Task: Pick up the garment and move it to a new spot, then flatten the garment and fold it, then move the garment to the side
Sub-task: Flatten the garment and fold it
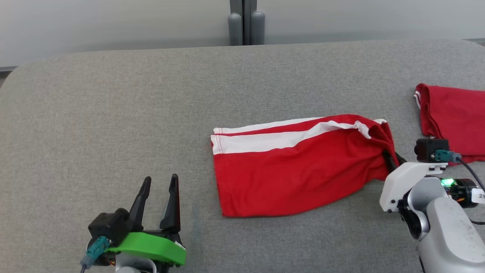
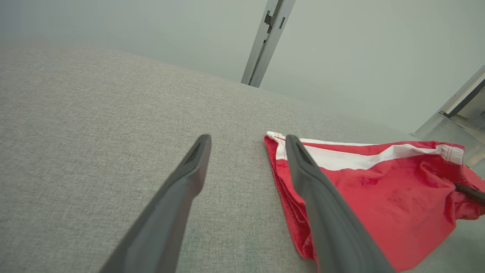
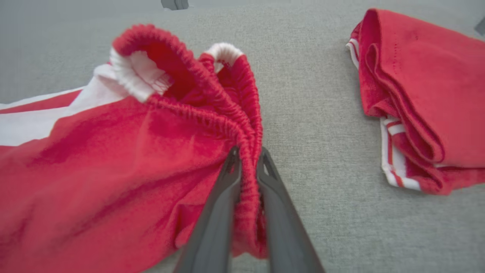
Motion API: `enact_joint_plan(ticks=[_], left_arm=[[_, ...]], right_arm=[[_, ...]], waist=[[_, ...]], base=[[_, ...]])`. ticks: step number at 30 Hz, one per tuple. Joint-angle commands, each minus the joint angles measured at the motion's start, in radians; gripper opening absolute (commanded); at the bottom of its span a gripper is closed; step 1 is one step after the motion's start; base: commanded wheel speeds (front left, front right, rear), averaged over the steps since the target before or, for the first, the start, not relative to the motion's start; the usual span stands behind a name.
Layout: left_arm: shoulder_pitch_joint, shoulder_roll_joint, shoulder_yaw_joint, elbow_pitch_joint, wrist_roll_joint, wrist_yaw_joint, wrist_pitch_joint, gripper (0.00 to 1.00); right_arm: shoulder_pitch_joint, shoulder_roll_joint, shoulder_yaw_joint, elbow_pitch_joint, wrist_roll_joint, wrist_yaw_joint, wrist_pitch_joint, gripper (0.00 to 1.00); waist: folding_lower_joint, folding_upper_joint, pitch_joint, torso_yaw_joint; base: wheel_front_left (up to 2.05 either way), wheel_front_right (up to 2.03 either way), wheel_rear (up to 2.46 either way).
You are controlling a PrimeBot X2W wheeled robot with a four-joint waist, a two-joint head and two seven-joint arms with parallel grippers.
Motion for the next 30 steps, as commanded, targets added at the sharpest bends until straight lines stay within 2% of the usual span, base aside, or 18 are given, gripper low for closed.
enact_joint_plan(ticks=[1, 5, 11, 21, 30], left_arm=[[-0.013, -0.003, 0.000, 0.002, 0.008, -0.004, 0.000, 1.00], [-0.014, -0.003, 0.000, 0.003, 0.011, -0.006, 0.000, 1.00], [-0.022, -0.004, -0.003, 0.007, 0.017, -0.009, 0.000, 1.00], [-0.031, -0.006, -0.008, 0.011, 0.016, -0.010, 0.000, 1.00], [-0.041, -0.010, -0.022, 0.013, 0.003, -0.012, 0.000, 1.00]], right_arm=[[0.020, -0.005, -0.014, -0.016, -0.009, -0.002, 0.013, 0.00], [0.047, -0.003, -0.037, -0.074, 0.003, -0.002, 0.047, 0.00], [0.084, 0.026, 0.006, -0.154, 0.072, -0.002, 0.074, 0.00], [0.043, 0.043, 0.222, -0.262, 0.190, -0.002, 0.068, 0.00], [-0.030, 0.043, 0.382, -0.199, 0.252, -0.002, 0.062, 0.00]], waist=[[0.0000, -0.0001, 0.003, -0.005], [0.0000, -0.0001, 0.007, -0.010], [0.0000, -0.0001, 0.012, -0.008], [0.0000, -0.0001, 0.016, 0.013], [0.0000, -0.0001, 0.012, 0.069]], base=[[0.00, 0.00, 0.00], [0.00, 0.00, 0.00], [0.00, 0.00, 0.00], [0.00, 0.00, 0.00], [0.00, 0.00, 0.00]])
